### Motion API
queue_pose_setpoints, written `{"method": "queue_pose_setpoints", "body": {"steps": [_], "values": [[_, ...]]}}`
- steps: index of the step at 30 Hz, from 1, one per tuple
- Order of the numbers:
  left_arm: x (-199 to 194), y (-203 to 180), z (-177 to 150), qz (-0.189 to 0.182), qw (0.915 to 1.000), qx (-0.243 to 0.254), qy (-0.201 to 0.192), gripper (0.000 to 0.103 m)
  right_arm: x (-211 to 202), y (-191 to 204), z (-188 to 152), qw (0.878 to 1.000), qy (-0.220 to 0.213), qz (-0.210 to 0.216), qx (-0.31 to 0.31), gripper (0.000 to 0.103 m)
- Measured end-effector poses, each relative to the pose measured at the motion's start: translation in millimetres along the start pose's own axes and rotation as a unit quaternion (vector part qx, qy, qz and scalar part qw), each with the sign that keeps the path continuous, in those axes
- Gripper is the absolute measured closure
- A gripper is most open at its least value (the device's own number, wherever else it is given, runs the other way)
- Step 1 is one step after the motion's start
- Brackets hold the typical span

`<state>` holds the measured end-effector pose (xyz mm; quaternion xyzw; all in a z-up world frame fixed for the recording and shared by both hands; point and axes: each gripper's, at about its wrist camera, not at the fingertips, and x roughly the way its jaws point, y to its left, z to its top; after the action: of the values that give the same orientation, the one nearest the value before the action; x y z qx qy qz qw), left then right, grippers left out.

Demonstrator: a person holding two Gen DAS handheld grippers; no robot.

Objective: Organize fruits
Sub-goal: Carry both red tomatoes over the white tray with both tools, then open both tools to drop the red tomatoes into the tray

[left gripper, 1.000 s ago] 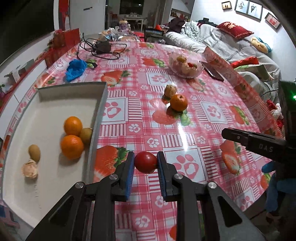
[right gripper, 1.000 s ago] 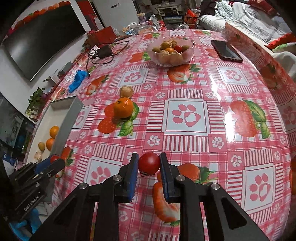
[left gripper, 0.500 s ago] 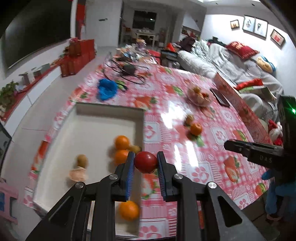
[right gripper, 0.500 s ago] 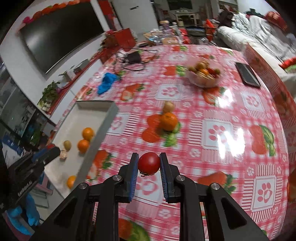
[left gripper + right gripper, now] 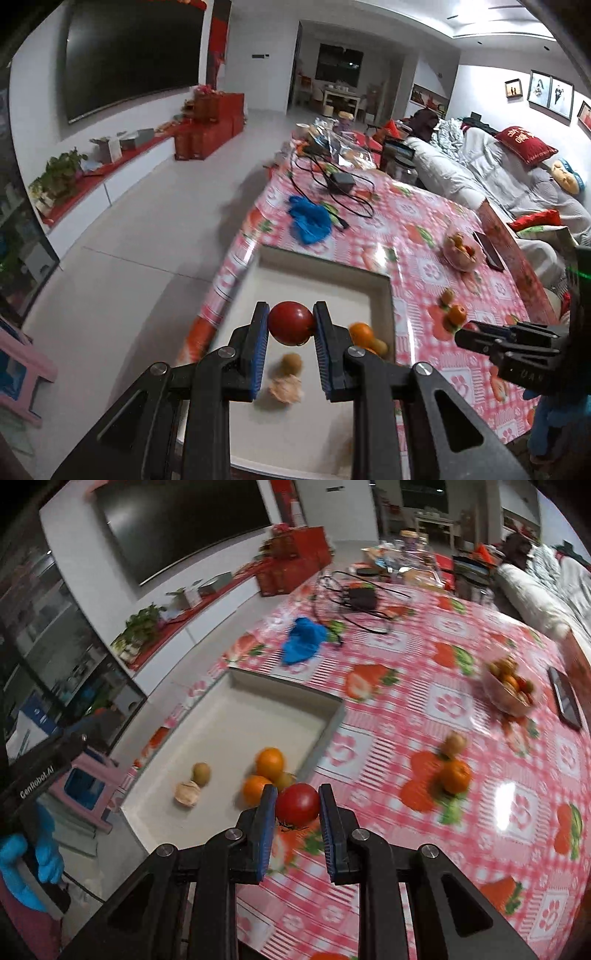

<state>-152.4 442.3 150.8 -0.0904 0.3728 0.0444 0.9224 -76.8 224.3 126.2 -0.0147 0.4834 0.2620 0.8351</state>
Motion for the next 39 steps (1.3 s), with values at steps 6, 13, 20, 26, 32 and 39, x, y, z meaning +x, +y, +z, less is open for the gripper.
{"method": "queue_pose_setpoints", "body": {"steps": [6, 13, 20, 26, 32, 39], "values": [[19, 11, 4, 0.007, 0.9999, 0.002, 0.012, 0.077, 25, 22, 24, 1.000, 0.013, 0.013, -0.018, 0.079], [72, 4, -11, 0.004, 0.9979, 0.001, 0.065, 0.077, 64, 26, 42, 0.999, 0.038, 0.019, -0.014, 0.079], [110, -3, -21, 0.006, 0.9951, 0.001, 0.098, 0.077, 103, 17, 46, 0.998, 0.064, 0.022, 0.007, 0.079], [127, -8, -28, 0.012, 0.9935, 0.010, 0.113, 0.077, 123, 9, 48, 0.997, 0.078, 0.020, 0.017, 0.079], [134, -7, -32, 0.016, 0.9925, 0.010, 0.121, 0.070, 133, 8, 45, 0.996, 0.086, 0.007, 0.004, 0.079], [130, -7, -34, 0.029, 0.9936, 0.014, 0.108, 0.030, 133, 10, 43, 0.996, 0.088, 0.007, -0.004, 0.078]]}}
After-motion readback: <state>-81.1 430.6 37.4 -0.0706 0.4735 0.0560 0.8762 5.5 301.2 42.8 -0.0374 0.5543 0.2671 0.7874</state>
